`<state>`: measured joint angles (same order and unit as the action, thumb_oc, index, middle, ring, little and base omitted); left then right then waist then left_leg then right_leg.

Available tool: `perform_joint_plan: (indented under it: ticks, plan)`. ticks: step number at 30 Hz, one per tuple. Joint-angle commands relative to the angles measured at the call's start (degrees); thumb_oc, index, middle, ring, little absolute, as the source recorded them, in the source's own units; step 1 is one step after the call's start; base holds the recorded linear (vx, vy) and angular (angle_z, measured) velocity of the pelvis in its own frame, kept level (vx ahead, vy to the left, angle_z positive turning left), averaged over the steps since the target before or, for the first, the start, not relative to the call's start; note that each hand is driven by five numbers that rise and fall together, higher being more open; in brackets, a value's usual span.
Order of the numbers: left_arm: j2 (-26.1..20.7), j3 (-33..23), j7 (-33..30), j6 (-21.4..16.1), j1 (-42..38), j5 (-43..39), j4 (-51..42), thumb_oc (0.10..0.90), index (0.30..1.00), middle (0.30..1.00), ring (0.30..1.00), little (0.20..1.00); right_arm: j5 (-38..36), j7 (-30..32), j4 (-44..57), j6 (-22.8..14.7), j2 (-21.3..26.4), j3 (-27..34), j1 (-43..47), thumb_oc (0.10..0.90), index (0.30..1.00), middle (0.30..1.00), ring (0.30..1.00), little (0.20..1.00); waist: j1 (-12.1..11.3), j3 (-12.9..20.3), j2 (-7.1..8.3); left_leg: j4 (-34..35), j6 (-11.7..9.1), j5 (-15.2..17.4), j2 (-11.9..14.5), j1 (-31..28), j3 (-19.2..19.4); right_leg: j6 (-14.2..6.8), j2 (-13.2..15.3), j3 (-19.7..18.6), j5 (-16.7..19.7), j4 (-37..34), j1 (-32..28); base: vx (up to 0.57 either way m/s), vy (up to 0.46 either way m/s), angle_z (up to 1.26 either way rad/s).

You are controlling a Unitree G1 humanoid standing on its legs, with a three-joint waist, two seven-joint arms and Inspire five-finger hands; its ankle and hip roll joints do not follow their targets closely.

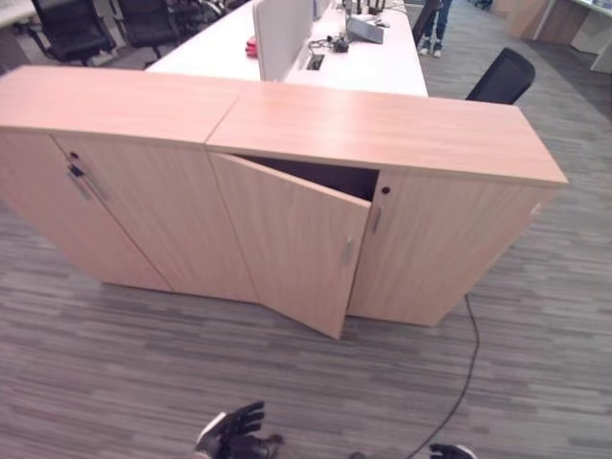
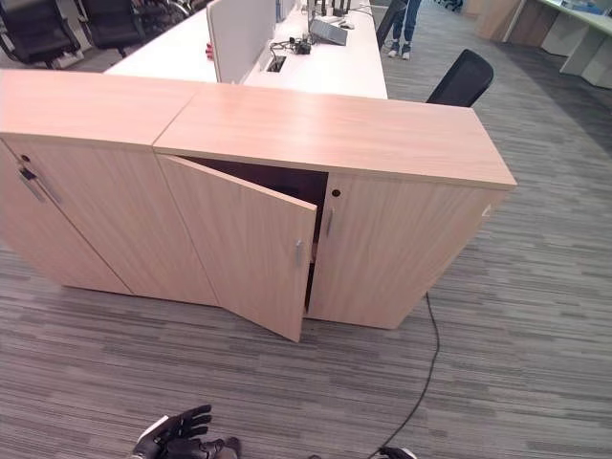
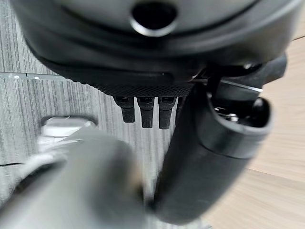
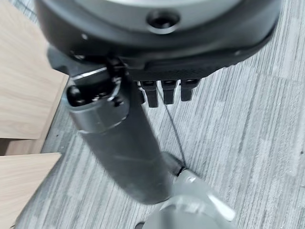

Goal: Put the empty folder in the office cabinet

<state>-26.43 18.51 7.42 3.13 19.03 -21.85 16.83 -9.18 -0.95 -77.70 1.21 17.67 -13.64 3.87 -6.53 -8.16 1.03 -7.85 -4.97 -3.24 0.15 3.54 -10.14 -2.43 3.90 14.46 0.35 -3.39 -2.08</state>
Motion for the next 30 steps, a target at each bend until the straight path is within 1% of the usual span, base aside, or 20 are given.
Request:
perform_joint_plan:
  ticks: [1, 4, 5, 6, 7, 8, 9, 10, 11, 12, 15, 16, 17, 18, 19, 21, 22, 25, 27, 30]
  plan:
    - [-0.54, 0.04, 1.61, -7.95, -6.25, 3.76, -7.35, 0.8, 0.9, 0.9, 0.9, 0.9, 0.4, 0.64, -0.5, 0.99, -3.42, -3.09, 2.56, 0.8, 0.9, 0.9, 0.9, 0.9, 0.69, 2.0, 0.3, -8.88, 4.45, 14.65, -4.01, 1.4, 3.37, -1.06, -2.27, 3.88, -1.24, -1.61, -2.31, 0.05, 0.128, -0.29]
    - [0.42, 3.81, -0.07, -8.57, -9.03, 10.22, 1.36, 0.8, 0.9, 0.9, 0.9, 0.9, 0.85, 1.13, -1.37, 0.73, -4.04, -3.0, 1.67, 0.8, 0.9, 0.9, 0.9, 0.9, 1.44, 3.07, 0.03, -3.19, 4.23, 12.88, -3.52, -1.72, 4.78, -1.47, -1.78, 4.03, -1.03, -1.61, -2.53, 0.01, 0.13, -0.34]
    - [4.02, 3.96, -2.6, -8.44, -10.35, 12.33, 10.58, 0.8, 0.9, 0.9, 0.9, 0.9, 3.47, 1.89, -2.65, 1.17, -4.21, -3.87, 1.74, 0.8, 0.9, 0.9, 0.9, 0.9, 1.43, 3.63, -0.28, 1.07, 4.09, 11.31, -3.22, -3.17, 4.37, -1.66, -1.21, 4.54, -0.7, -1.52, -2.09, -0.02, 0.12, -0.42]
    - [5.37, 3.97, -3.04, -8.51, -10.87, 13.04, 13.76, 0.8, 0.9, 0.9, 0.9, 0.9, 4.98, 2.11, -3.56, 1.37, -4.3, -4.29, 1.61, 0.8, 0.9, 0.9, 0.9, 0.9, 1.35, 4.11, -0.38, 3.38, 3.99, 10.38, -2.91, -3.84, 4.02, -1.8, -1.16, 4.87, -0.74, -1.57, -2.0, -0.02, 0.086, -0.44]
    - [5.39, 3.98, -3.04, -8.53, -10.89, 13.05, 13.8, 0.8, 0.9, 0.9, 0.9, 0.9, 4.98, 2.1, -3.56, 1.37, -4.28, -4.29, 1.61, 0.8, 0.9, 0.9, 0.9, 0.9, 1.36, 4.09, -0.39, 3.48, 3.98, 10.32, -2.91, -3.9, 4.01, -1.8, -1.15, 4.88, -0.75, -1.57, -2.02, -0.02, 0.075, -0.06]
    - [7.03, 3.94, -4.12, -7.84, -11.89, 16.96, 22.85, 0.8, 0.9, 0.9, 0.9, 0.9, 8.18, 1.78, -5.25, 1.98, -4.33, -5.3, 1.64, 0.8, 0.9, 0.9, 0.9, 0.9, 1.12, 4.55, -0.57, 6.7, 3.43, 8.22, -1.98, -4.65, 3.47, -2.01, -0.87, 5.61, -0.77, -1.58, -1.78, -0.05, 0.091, -0.01]
    - [8.08, 4.06, -4.46, -7.18, -12.45, 19.27, 28.46, 0.8, 0.9, 0.9, 0.9, 0.9, 9.09, 1.73, -5.57, 2.03, -4.09, -5.59, 1.82, 0.8, 0.9, 0.9, 0.9, 0.9, 1.11, 4.92, -0.58, 8.17, 3.28, 7.21, -1.77, -4.79, 3.0, -2.1, -0.69, 5.99, -0.74, -1.61, -1.61, -0.05, 0.121, 0.08]
    - [8.79, 3.83, -4.76, -6.94, -12.66, 20.35, 32.04, 0.8, 0.9, 0.9, 0.9, 0.9, 9.05, 1.7, -5.67, 1.93, -3.95, -5.37, 1.91, 0.8, 0.9, 0.9, 0.9, 0.9, 0.91, 5.21, -0.67, 9.54, 3.2, 6.45, -1.53, -5.07, 2.63, -2.16, -0.51, 6.33, -0.74, -1.61, -1.59, -0.03, 0.064, 0.2]
    - [8.96, 3.86, -4.84, -7.11, -12.81, 20.39, 32.32, 0.8, 0.9, 0.9, 0.9, 0.9, 9.05, 1.69, -5.68, 1.92, -3.89, -5.36, 1.94, 0.8, 0.9, 0.9, 0.9, 0.9, 0.98, 5.2, -0.73, 9.91, 3.18, 6.23, -1.49, -5.23, 2.55, -2.16, -0.52, 6.4, -0.76, -1.61, -1.59, -0.01, 0.095, 0.32]
    - [9.81, 3.0, -6.24, -6.92, -12.18, 24.12, 39.18, 0.8, 0.9, 0.9, 0.9, 0.9, 7.61, 1.78, -5.26, 1.57, -3.55, -4.03, 1.94, 0.8, 0.9, 0.9, 0.9, 0.9, 0.58, 5.47, -1.06, 12.11, 2.99, 5.42, -0.98, -6.33, 1.96, -2.27, -0.41, 7.02, -1.08, -1.61, -1.94, -0.01, 0.086, 0.44]
    - [10.78, 1.45, -6.47, -6.79, -11.59, 23.0, 42.6, 0.8, 0.9, 0.9, 0.9, 0.9, 6.3, 1.98, -4.81, 1.15, -3.44, -3.15, 1.87, 0.8, 0.9, 0.9, 0.9, 0.9, 0.58, 5.98, -1.07, 12.55, 3.16, 5.02, -1.13, -6.04, 1.5, -2.58, 0.07, 7.59, -0.94, -1.61, -1.77, -0.01, 0.088, 0.41]
    - [12.48, -4.01, -5.97, -6.01, -8.79, 17.25, 46.89, 0.8, 0.9, 0.9, 0.9, 0.9, 5.8, 1.8, -5.11, 1.14, -3.12, -2.65, 1.82, 0.8, 0.9, 0.9, 0.9, 0.9, -0.33, 6.05, -1.26, 12.52, 3.48, 4.89, -1.63, -6.14, 1.14, -2.72, 0.4, 7.61, -0.87, -1.61, -2.03, -0.02, 0.121, 0.12]
    - [12.48, -4.01, -5.97, -6.01, -8.79, 17.25, 46.89, 0.8, 0.9, 0.9, 0.9, 0.9, 5.8, 1.8, -5.12, 1.14, -3.13, -2.66, 1.82, 0.8, 0.9, 0.9, 0.9, 0.9, -0.29, 6.1, -1.25, 12.52, 3.48, 4.87, -1.65, -6.06, 1.1, -2.72, 0.42, 7.64, -0.87, -1.61, -1.98, -0.02, 0.123, 0.01]
    - [13.91, -7.75, -6.16, -5.36, -6.99, 13.89, 49.5, 0.8, 0.9, 0.9, 0.9, 0.9, 6.51, 1.42, -5.89, 1.66, -3.22, -2.75, 1.86, 0.8, 0.9, 0.9, 0.9, 0.9, -1.24, 6.26, -1.14, 12.52, 3.62, 4.79, -1.84, -6.11, 0.9, -2.82, 0.57, 7.52, -0.82, -1.61, -2.11, -0.01, 0.036, -0.1]
    - [13.92, -7.77, -6.16, -5.38, -6.99, 13.88, 49.52, 0.8, 0.9, 0.9, 0.9, 0.9, 6.51, 1.41, -5.9, 1.66, -3.22, -2.79, 1.87, 0.8, 0.9, 0.9, 0.9, 0.9, -1.18, 6.32, -1.13, 12.51, 3.63, 4.78, -1.86, -6.04, 0.87, -2.82, 0.58, 7.55, -0.82, -1.61, -2.06, -0.01, 0.053, -0.06]
    - [16.2, -11.74, -6.06, -4.33, -5.22, 9.83, 52.7, 0.8, 0.9, 0.9, 0.9, 0.9, 7.09, 0.97, -6.78, 2.34, -3.19, -2.79, 3.22, 0.8, 0.9, 0.9, 0.9, 0.9, -2.5, 6.83, -0.99, 12.51, 3.81, 4.64, -1.99, -6.0, 0.85, -3.06, 0.92, 7.54, -0.69, -1.61, -2.13, 0.02, 0.066, 0.11]
    - [16.74, -12.14, -6.25, -4.42, -4.91, 8.87, 52.91, 0.8, 0.9, 0.9, 0.9, 0.9, 6.66, 1.09, -6.85, 2.41, -3.15, -2.5, 3.65, 0.8, 0.9, 0.9, 0.9, 0.9, -2.76, 7.03, -0.97, 12.58, 3.86, 4.66, -2.03, -6.09, 0.87, -3.15, 0.99, 7.48, -0.64, -1.61, -2.17, 0.03, 0.07, 0.01]
    - [17.68, -11.57, -6.47, -5.06, -5.02, 4.59, 49.96, 0.8, 0.9, 0.9, 0.9, 0.9, 3.81, 1.49, -6.62, 2.38, -2.94, -1.24, 4.69, 0.8, 0.9, 0.9, 0.9, 0.9, -3.32, 7.47, -0.83, 12.73, 3.95, 4.65, -2.02, -6.22, 0.87, -3.38, 1.26, 7.37, -0.5, -1.61, -2.19, 0.01, 0.034, -0.03]
    - [17.62, -10.96, -6.5, -5.31, -5.31, 4.13, 48.49, 0.8, 0.9, 0.9, 0.9, 0.9, 3.25, 1.56, -6.69, 2.32, -2.8, -1.06, 4.84, 0.8, 0.9, 0.9, 0.9, 0.9, -3.41, 7.57, -0.8, 12.77, 3.97, 4.63, -2.05, -6.26, 0.83, -3.43, 1.33, 7.4, -0.51, -1.61, -2.23, 0.0, 0.03, -0.1]
    - [15.7, -6.49, -6.38, -6.35, -6.13, 5.67, 39.98, 0.8, 0.9, 0.9, 0.9, 0.9, 4.91, 2.26, -6.18, 1.89, -2.6, -2.9, 3.93, 0.8, 0.9, 0.9, 0.9, 0.9, -3.37, 8.18, -0.42, 12.84, 3.94, 4.72, -2.04, -6.52, 0.37, -3.53, 1.5, 7.62, -0.69, -1.61, -2.8, 0.0, 0.011, -0.05]
